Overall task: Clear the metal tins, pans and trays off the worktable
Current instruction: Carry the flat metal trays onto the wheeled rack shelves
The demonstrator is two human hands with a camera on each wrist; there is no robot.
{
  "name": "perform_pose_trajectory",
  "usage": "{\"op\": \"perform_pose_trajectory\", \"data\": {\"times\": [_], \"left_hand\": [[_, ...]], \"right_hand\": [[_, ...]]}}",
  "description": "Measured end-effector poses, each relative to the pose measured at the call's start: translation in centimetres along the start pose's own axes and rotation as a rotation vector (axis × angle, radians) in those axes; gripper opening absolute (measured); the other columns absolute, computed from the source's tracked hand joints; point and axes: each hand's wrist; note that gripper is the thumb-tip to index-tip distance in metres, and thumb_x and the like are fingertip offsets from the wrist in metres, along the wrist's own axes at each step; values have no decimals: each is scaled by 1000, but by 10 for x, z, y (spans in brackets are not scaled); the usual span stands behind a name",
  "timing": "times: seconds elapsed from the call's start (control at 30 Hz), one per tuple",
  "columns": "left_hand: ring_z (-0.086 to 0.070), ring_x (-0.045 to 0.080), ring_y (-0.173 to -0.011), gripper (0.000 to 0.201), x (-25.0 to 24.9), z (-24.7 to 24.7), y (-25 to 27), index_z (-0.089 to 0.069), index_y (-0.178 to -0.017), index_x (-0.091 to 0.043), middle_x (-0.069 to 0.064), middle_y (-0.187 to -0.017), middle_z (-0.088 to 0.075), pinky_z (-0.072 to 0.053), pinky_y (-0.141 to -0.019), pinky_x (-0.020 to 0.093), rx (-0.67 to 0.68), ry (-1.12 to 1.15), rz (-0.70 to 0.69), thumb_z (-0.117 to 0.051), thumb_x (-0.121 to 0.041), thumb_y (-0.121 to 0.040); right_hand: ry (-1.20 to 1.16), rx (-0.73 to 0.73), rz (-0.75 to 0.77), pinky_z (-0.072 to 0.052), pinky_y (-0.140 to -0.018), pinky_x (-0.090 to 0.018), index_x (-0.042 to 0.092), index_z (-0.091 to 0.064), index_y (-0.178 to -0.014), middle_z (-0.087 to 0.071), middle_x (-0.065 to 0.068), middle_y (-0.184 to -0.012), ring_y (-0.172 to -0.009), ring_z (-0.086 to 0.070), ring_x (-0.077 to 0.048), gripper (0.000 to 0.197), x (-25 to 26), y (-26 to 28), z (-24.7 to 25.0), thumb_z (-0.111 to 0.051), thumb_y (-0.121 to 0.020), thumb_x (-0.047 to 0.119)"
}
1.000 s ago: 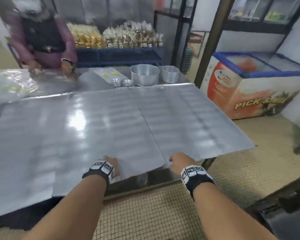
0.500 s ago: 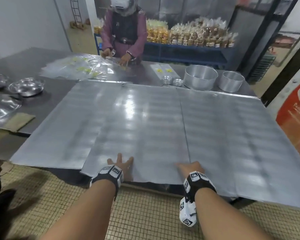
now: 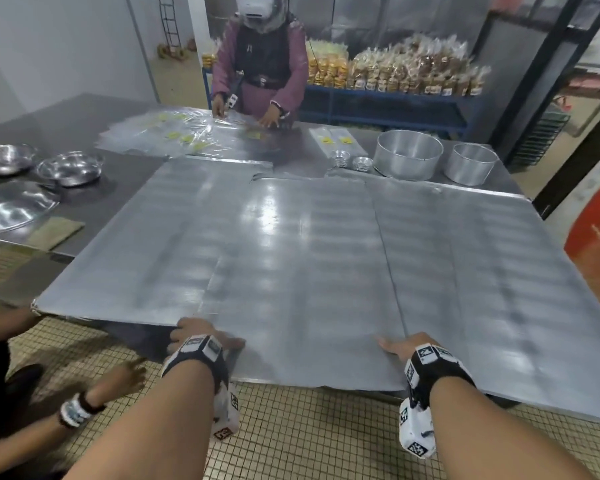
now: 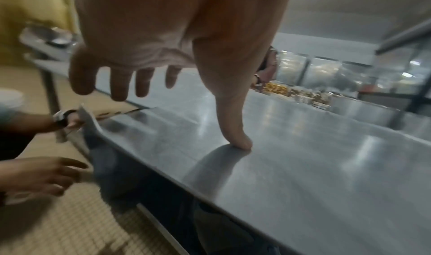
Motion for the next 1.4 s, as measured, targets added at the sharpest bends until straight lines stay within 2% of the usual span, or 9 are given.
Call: {"op": "perform_pose_trajectory", "data": {"times": [0.1,0.23,0.33,0.5,0.63,0.8,1.0,1.13,1.4], "left_hand": [[-60,35,-114,142,14,-5,-24,-57,-125,-6,13,-125,-60,-57,-93,46,68,28,-34,-83,-71,-1],[-66,35,-103,108,17,9,-2,-64,-111,-3,14,-114,-68,-59,-88,45,100,126,-87,-99,-57,-25],[-67,32,-95,101,14,18,5,-64,-108,-3,11,-101,-70,-59,-83,37,105,138,-108,-99,-58,-31],[-63,26,-66,72,5,22,10,-63,-87,-2,10,-72,-65,-49,-55,30,154,208,-147,-102,-43,-42],[-67,32,-78,85,-11,20,16,-62,-94,-2,15,-82,-68,-58,-70,40,154,172,-196,-102,-45,-33],[-68,36,-83,118,-34,4,11,-62,-102,-4,14,-93,-70,-59,-77,47,108,131,-260,-95,-61,-4],[-64,34,-100,104,-65,-2,25,-58,-98,-7,14,-106,-66,-57,-86,44,12,72,-346,-90,-74,-24],[-62,32,-106,88,-84,-8,27,-53,-81,-10,12,-109,-66,-54,-88,40,-20,26,-383,-85,-79,-37],[-59,38,-110,106,-114,-35,6,-61,-94,-11,18,-118,-64,-56,-85,48,-6,-5,-333,-81,-84,-20]], "right_hand": [[-5,-15,-23,-44,-80,-29,2,-60,-126,-65,-13,-121,-113,-62,-30,79,-9,5,1,-73,-76,62],[-45,-55,-68,-47,-89,-31,1,-59,-128,-62,-15,-130,-117,-61,-30,77,-15,16,8,-76,-77,56],[-86,-64,-117,-47,-89,-31,-1,-59,-127,-62,-17,-130,-117,-60,-32,75,-25,26,8,-78,-77,52],[-178,-90,-133,-50,-84,-31,-2,-60,-126,-66,-19,-121,-104,-65,-33,85,-48,33,2,-85,-67,53],[-223,-114,-167,-47,-80,-29,0,-61,-124,-67,-17,-118,-89,-58,-28,77,-61,40,9,-83,-71,52],[-275,-164,-204,-45,-75,-29,-1,-59,-125,-67,-18,-117,-104,-64,-33,74,-72,43,21,-82,-74,48],[-274,-232,-228,-51,-83,-33,-2,-61,-123,-66,-19,-121,-111,-63,-35,69,-67,30,38,-80,-76,45],[-279,-246,-220,-48,-73,-31,-3,-62,-117,-67,-19,-117,-107,-65,-34,65,-64,11,47,-81,-76,44],[-277,-234,-201,-45,-67,-28,-3,-63,-114,-66,-19,-113,-91,-62,-32,58,-65,-24,54,-81,-76,36]]}}
Point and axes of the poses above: each hand's wrist, its own y-axis away from the middle knuckle, its own z-axis out of the back of the hand, x = y × z
